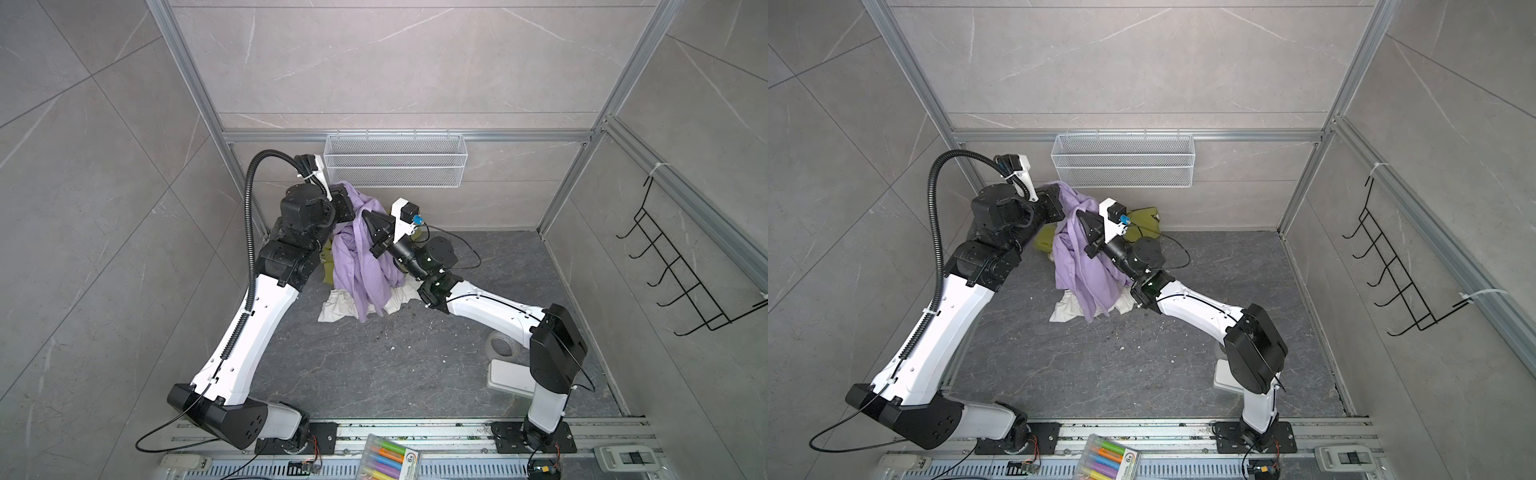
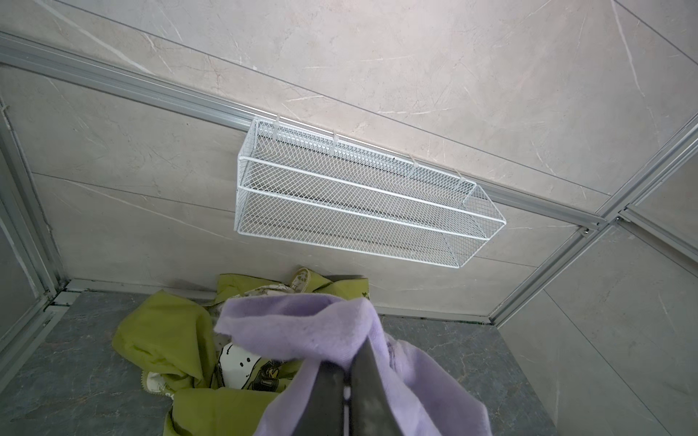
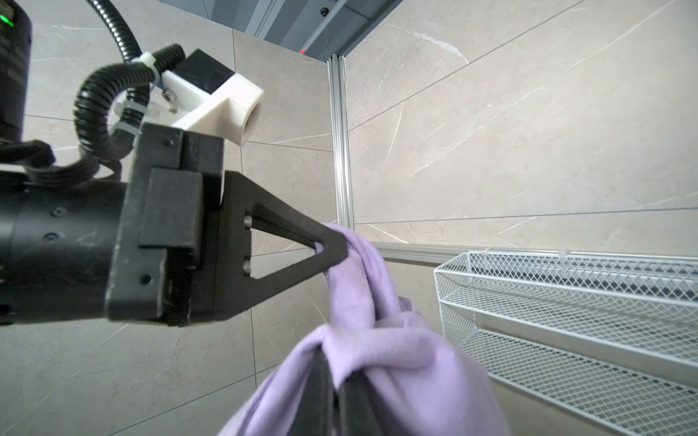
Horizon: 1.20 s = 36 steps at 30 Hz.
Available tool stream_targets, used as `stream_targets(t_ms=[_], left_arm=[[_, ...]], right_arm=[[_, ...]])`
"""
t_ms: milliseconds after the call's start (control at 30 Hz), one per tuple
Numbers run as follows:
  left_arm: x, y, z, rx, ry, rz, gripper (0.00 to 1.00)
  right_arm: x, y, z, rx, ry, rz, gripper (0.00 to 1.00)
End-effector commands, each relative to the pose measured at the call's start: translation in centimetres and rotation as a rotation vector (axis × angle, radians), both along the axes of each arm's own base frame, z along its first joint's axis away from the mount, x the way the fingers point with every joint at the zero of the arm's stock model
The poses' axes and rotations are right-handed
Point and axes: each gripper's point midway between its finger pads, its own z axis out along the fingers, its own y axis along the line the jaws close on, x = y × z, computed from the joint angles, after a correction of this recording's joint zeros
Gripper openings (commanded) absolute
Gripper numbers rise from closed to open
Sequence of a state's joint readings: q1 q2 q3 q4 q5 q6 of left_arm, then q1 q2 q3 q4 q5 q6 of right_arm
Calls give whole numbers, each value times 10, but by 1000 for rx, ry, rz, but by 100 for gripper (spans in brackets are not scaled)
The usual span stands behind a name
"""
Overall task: Pick out a specific cloth from the pile
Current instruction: 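Raise the lavender shirt with both grippers, pulling it out of the pile, then carry the lavender shirt with both grippers toward the robot and lower it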
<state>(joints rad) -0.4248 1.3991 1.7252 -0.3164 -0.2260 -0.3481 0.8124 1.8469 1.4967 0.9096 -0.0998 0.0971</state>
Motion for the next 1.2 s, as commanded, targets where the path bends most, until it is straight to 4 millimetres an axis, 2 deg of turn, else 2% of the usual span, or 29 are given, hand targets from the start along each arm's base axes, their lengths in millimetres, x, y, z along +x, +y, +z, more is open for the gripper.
stream_targets(t_ms=[0,233,367,633,900,1167], left_arm=[[-19,6,37,-47,-81,-17,0],[-32,0,39,-51,-75,-46,0],[-48,-8,36,-28,-65,-66,0],[-88,-16,44,-21,-88,-103,0],[-112,-6,48,-21,-90,-99,0],[-119,-1,38,-37,-63,-102,0]], right_arm=[[-25,-15,43,51,-83,13,0],[-43,-17,52,26,-87,27,0],[-61,-20,52,-8,-84,33,0],[-102,-32,54,-80,-71,62,0],[-127,-62,64,-197,8,61,0],[-150,-99,73,-337,179,60,0]])
